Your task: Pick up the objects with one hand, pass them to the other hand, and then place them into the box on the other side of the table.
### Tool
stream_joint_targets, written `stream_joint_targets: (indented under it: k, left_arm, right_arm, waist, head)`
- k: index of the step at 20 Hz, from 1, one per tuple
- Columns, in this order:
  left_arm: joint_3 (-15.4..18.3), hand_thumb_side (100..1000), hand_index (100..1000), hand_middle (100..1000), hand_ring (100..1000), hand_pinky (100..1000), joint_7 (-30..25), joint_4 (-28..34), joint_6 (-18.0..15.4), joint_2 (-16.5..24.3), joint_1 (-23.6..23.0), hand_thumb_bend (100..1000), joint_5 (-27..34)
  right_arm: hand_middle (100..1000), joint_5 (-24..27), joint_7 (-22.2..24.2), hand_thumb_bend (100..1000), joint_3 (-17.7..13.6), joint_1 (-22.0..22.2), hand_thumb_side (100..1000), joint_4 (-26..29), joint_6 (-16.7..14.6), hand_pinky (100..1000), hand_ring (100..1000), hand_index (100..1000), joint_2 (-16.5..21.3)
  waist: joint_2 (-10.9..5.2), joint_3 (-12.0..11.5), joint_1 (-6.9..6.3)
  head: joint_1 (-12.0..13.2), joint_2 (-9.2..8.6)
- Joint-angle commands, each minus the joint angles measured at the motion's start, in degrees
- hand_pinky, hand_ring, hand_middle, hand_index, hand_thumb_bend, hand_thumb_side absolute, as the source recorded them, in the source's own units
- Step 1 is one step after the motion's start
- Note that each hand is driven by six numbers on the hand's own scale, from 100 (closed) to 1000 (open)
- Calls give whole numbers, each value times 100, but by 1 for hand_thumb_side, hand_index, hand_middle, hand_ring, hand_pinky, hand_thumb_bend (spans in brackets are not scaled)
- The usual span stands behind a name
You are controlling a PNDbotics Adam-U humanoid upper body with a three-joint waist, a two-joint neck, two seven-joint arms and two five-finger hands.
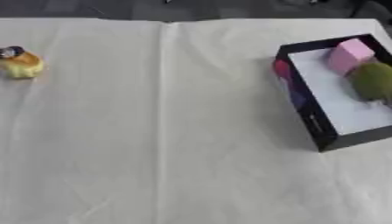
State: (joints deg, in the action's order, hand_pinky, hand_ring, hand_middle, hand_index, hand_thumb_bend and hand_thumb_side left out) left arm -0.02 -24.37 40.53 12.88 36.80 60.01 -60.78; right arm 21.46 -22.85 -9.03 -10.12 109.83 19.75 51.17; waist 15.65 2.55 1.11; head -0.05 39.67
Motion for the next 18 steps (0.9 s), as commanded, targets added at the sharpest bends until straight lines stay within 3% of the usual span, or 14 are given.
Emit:
stream_joint_targets:
  k: [1,5,9,18]
  left_arm:
    - [88,700,857,805,878,864,-37,43,-26,285,96,452,205]
    - [70,761,857,803,874,855,-63,-6,65,319,96,465,262]
    - [31,999,791,807,882,862,-234,-99,49,286,82,472,202]
    - [-10,969,721,795,878,857,-791,-203,-242,173,110,425,144]
  right_arm:
    - [858,-60,8,138,-39,-30,302,69,16,720,837,883,123]
    - [857,-76,28,139,-21,-28,305,53,24,720,837,886,99]
    - [857,-97,54,142,8,-38,311,23,44,722,838,887,66]
    - [863,-94,141,141,75,-152,320,-94,67,727,840,888,35]
  waist:
    - [1,3,-77]
    - [9,10,-82]
    - [20,21,-84]
    - [29,42,-99]
  head:
    - [27,-58]
    - [65,-72]
    - [95,-84]
    - [138,-97]
